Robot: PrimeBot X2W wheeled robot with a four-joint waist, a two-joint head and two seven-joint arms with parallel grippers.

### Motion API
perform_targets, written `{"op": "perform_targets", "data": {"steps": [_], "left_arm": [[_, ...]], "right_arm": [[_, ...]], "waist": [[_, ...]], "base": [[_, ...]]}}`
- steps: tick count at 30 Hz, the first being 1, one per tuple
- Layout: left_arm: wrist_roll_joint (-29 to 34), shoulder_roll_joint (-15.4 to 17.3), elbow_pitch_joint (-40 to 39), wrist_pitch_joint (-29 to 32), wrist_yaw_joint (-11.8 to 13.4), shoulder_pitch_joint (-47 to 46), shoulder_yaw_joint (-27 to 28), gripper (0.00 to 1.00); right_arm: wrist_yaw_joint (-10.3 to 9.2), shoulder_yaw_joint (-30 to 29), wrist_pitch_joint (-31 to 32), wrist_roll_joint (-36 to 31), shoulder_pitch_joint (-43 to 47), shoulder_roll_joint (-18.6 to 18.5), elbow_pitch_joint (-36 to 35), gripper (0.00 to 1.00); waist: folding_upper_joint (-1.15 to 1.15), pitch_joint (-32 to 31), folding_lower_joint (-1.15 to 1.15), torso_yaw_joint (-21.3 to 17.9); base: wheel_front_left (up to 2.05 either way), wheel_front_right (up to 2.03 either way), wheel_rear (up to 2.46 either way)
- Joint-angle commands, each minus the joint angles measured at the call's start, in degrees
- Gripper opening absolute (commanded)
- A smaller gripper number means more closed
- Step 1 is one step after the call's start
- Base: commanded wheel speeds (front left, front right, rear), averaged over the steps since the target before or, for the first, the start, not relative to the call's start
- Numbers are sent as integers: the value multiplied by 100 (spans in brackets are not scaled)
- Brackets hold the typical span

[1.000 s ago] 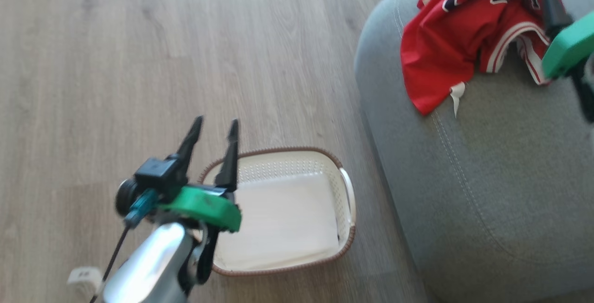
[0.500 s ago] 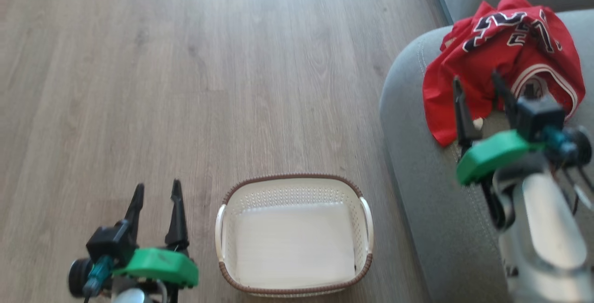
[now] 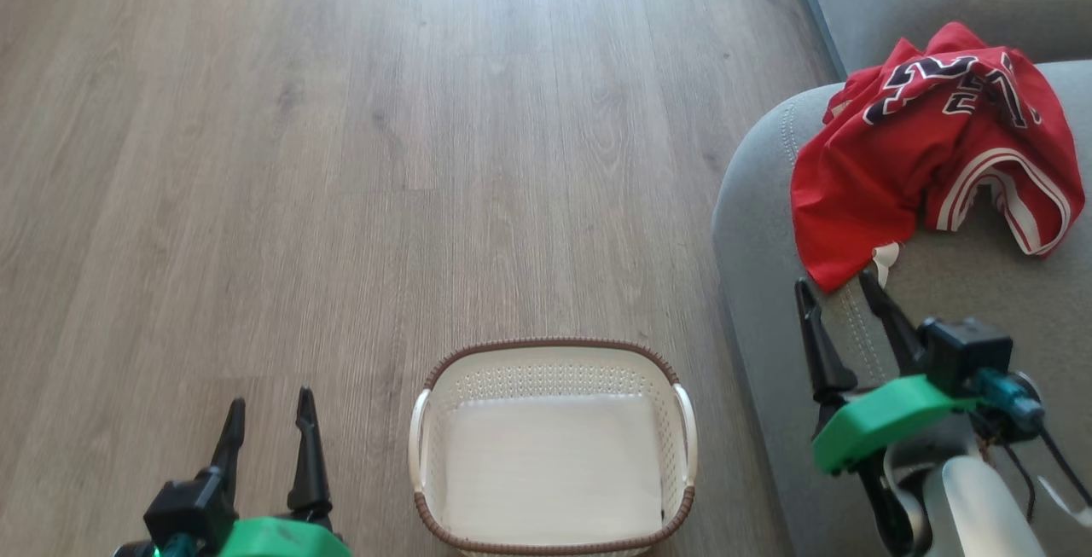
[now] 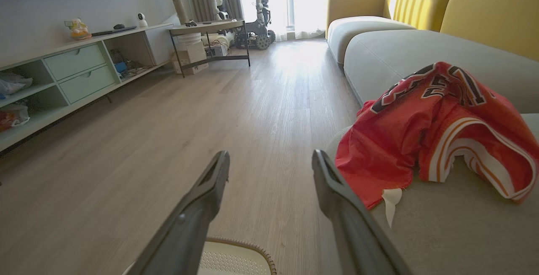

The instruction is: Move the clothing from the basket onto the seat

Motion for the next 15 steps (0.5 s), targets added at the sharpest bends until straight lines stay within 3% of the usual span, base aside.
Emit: {"op": "perform_targets", "data": {"steps": [1,15], "left_arm": [[40,66,-182,-71,-17,-111,236,100],[-152,155,14,-63,-105,106,398,100]], "right_arm": [[41,169,9,43,-106,28,-246,100],[41,186,164,202,540,29,-569,100]], "waist": [[0,-7,0,7],[0,-129,0,87]], "base": [[0,0,0],[0,0,0]]}}
